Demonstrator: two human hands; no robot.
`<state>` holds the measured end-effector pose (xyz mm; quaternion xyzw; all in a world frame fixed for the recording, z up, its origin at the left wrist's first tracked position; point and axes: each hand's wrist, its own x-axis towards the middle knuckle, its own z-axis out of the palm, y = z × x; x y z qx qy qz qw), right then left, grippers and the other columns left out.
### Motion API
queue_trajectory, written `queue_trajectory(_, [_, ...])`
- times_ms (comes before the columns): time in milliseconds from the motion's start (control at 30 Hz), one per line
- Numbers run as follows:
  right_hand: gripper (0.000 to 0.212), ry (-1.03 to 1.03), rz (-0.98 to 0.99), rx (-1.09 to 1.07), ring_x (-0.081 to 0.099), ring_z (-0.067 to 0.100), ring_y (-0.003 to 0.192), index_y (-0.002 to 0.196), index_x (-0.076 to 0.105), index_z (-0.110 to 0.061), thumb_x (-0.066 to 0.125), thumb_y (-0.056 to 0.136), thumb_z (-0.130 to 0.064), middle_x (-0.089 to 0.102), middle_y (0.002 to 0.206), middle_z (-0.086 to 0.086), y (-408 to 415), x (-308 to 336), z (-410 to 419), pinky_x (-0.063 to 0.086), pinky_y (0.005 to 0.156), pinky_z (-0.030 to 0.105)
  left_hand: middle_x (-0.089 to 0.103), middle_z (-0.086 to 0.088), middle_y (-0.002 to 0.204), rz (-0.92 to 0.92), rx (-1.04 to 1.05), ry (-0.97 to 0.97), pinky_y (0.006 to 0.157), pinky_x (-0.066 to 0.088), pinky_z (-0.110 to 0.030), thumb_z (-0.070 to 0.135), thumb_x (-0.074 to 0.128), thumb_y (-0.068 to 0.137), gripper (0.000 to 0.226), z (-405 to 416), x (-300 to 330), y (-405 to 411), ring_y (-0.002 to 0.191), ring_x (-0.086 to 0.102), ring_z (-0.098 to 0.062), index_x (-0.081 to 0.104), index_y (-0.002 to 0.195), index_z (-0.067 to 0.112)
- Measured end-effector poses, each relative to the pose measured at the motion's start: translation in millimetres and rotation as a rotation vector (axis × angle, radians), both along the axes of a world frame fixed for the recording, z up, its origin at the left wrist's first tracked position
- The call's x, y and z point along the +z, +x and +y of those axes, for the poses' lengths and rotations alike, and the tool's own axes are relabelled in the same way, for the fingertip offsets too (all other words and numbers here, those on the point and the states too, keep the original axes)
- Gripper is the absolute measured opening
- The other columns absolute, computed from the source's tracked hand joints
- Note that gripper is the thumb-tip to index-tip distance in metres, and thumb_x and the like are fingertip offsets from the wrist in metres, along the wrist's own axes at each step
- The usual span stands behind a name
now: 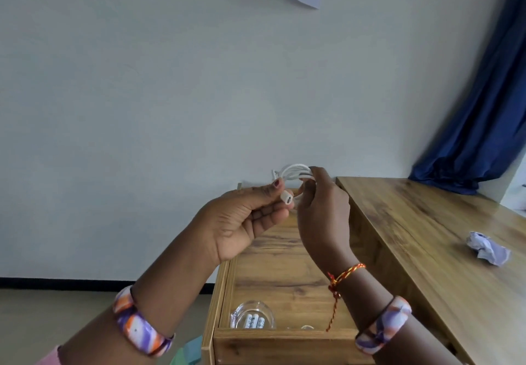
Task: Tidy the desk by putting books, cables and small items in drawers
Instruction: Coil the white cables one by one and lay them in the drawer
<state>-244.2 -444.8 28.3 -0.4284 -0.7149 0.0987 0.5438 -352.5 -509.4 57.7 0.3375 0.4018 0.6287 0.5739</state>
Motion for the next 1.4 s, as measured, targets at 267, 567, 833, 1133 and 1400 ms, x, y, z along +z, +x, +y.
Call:
queue_trajectory(267, [0.022, -0.104, 0.016, 0.193, 0.064, 0.023, 0.063, 0.101, 0.060, -0.007, 0.039, 0.094, -0.005, 0.068, 0.081, 0.007, 25, -2, -18, 0.053, 0.058, 0.040, 0.043, 0.007, 0.046, 0.341, 0.218, 0.064, 0.048, 0.031, -0.021, 0.044, 0.071, 0.055, 0.028, -1, -16, 29, 0.044, 0.034, -0.007, 0.069, 0.063, 0.017])
queue_trajectory(567, [0.023, -0.562, 0.342, 0.690, 0.064, 0.012, 0.072, 0.090, 0.067, -0.015, 0.045, 0.097, -0.018, 0.068, 0.076, -0.001, 73, 16, -36, 0.053, 0.060, 0.026, 0.073, -0.013, 0.086, 0.433, 0.275, 0.230, 0.082, 0.054, -0.038, 0.029, 0.064, 0.081, 0.023, 7, -14, 58, 0.084, 0.069, -0.024, 0.072, 0.084, 0.007])
queue_trajectory(833, [0.007, -0.364, 0.202, 0.506, 0.061, 0.002, 0.062, 0.092, 0.064, -0.013, 0.062, 0.087, -0.016, 0.065, 0.072, -0.004, 91, 9, -43, 0.049, 0.053, 0.020, 0.060, 0.001, 0.068, 1.047, 0.697, 0.471, 0.052, 0.040, -0.009, 0.010, 0.066, 0.082, 0.006, 11, -25, 79, 0.058, 0.054, -0.006, 0.062, 0.082, 0.006])
queue_trajectory(1133, [0.015, -0.512, 0.418, 0.590, 0.058, 0.008, 0.058, 0.095, 0.069, -0.003, 0.056, 0.091, -0.010, 0.066, 0.074, 0.008, 115, 16, -34, 0.046, 0.047, 0.017, 0.066, -0.017, 0.077, 0.745, -0.016, 0.399, 0.058, 0.050, -0.019, 0.032, 0.060, 0.079, 0.033, 3, -4, 58, 0.061, 0.059, -0.011, 0.071, 0.092, 0.005])
queue_trajectory(1400, [0.016, -0.468, 0.298, 0.566, 0.063, 0.017, 0.068, 0.091, 0.072, -0.007, 0.056, 0.090, -0.007, 0.069, 0.075, 0.011, 124, 8, -24, 0.054, 0.058, 0.029, 0.063, -0.005, 0.064, 1.672, 0.042, 0.342, 0.054, 0.034, -0.027, 0.077, 0.046, 0.067, 0.063, 9, 10, 40, 0.052, 0.048, -0.010, 0.068, 0.079, 0.019])
